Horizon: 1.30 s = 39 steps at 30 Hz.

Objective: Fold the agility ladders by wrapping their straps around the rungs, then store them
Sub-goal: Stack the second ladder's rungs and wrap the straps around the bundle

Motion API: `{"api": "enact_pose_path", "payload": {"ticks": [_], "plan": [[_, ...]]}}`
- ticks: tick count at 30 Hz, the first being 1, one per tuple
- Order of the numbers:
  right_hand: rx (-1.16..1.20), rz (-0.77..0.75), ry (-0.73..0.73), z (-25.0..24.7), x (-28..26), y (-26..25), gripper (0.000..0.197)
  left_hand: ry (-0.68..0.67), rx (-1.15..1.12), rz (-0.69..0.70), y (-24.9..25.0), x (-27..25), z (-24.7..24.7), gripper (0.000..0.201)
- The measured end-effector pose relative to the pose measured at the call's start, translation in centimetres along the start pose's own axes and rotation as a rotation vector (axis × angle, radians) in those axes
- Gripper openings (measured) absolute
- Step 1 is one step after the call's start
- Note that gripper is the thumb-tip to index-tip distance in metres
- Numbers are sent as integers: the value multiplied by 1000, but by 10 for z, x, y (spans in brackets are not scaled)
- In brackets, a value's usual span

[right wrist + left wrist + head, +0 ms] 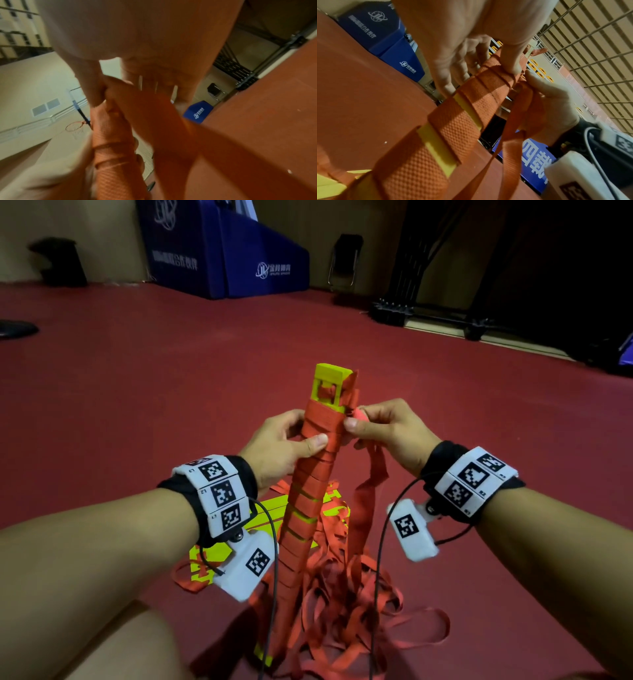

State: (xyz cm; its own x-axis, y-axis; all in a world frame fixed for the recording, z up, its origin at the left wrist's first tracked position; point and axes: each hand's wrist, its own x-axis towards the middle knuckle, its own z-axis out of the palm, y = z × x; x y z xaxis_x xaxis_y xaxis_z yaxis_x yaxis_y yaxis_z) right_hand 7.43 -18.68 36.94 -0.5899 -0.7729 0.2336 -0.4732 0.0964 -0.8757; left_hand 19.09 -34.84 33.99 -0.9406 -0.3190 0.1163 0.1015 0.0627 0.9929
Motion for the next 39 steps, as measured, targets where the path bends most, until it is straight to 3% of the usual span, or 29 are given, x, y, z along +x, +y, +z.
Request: {"api": "enact_pose_path", "payload": {"ticks": [11,14,17,19,21,25,28,32,35,39], "plan": [[57,58,-30,11,-3,-2,12,92,11,-42,-2,4,-10,22],[-63,81,-76,10,-1,3,9,97,-7,-51,-1,4,-10,18],[-207,97,-98,7,1,7,23,95,-25,-57,0,5,-10,22],[-177,156,-79,8,2,8,44,93,-30,-55,0,6,-11,22],[-160,185,-47,8,4,12,49,93,-31,-58,-1,7,-12,21],[-277,134,-25,4,3,12,34,86,-26,-57,-3,8,-13,23],[-283,184,-2,3,3,11,31,71,-17,-58,-5,9,-13,21],[-550,78,4,12,3,5,23,95,-8,-52,-7,11,-11,6],[-673,-21,-8,28,1,-2,23,171,23,-25,-10,14,-11,15],[-683,-27,-24,43,-1,-4,16,204,95,11,-11,11,-10,30]]}}
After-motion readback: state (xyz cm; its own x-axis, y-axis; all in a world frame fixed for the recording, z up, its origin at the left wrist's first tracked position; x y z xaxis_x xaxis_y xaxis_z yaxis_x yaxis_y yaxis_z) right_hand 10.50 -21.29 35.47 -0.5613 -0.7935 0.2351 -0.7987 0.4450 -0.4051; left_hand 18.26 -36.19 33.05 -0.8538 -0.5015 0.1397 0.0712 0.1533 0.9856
